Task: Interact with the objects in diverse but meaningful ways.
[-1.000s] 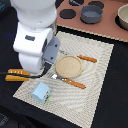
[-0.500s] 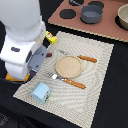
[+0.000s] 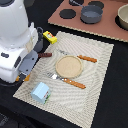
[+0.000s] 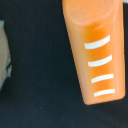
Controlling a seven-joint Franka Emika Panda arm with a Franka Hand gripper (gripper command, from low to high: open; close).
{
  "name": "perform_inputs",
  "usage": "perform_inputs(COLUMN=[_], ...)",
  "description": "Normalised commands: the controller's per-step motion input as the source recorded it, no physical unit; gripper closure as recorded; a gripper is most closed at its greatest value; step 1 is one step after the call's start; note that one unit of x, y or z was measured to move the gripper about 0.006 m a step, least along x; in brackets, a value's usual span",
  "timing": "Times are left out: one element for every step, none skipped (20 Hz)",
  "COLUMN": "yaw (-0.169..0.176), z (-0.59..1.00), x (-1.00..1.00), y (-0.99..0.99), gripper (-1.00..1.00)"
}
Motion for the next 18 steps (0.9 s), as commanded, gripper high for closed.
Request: perform_inputs(yaw=[0.057, 0.097, 0.122, 0.125, 0.135, 0.142, 0.148, 0.15, 0.144, 0.14, 0.139, 0.14, 0.134, 0.122, 0.115, 0.11, 0.109, 0.104], z=[-0.14, -0.06, -0.02, 0.0, 0.0, 0.0, 0.0, -0.01, -0.03, -0.09, -0.12, -0.14, -0.15, -0.17, -0.19, -0.24, -0.31, -0.37], x=[-0.27, -0.15, -0.11, -0.07, -0.05, -0.03, -0.01, -0.05, -0.05, -0.12, -0.15, -0.13, -0.14, -0.12, -0.09, -0.09, -0.12, -0.12], y=[-0.15, -0.23, -0.23, -0.21, -0.2, -0.17, -0.14, -0.11, -0.06, -0.03, -0.01, 0.0, 0.0, 0.0, 0.0, 0.0, 0.0, 0.0], gripper=[-1.0, -1.0, -1.0, -1.0, -1.0, -1.0, -1.0, -1.0, -1.0, -1.0, -1.0, -1.0, -1.0, -1.0, -1.0, -1.0, -1.0, -1.0])
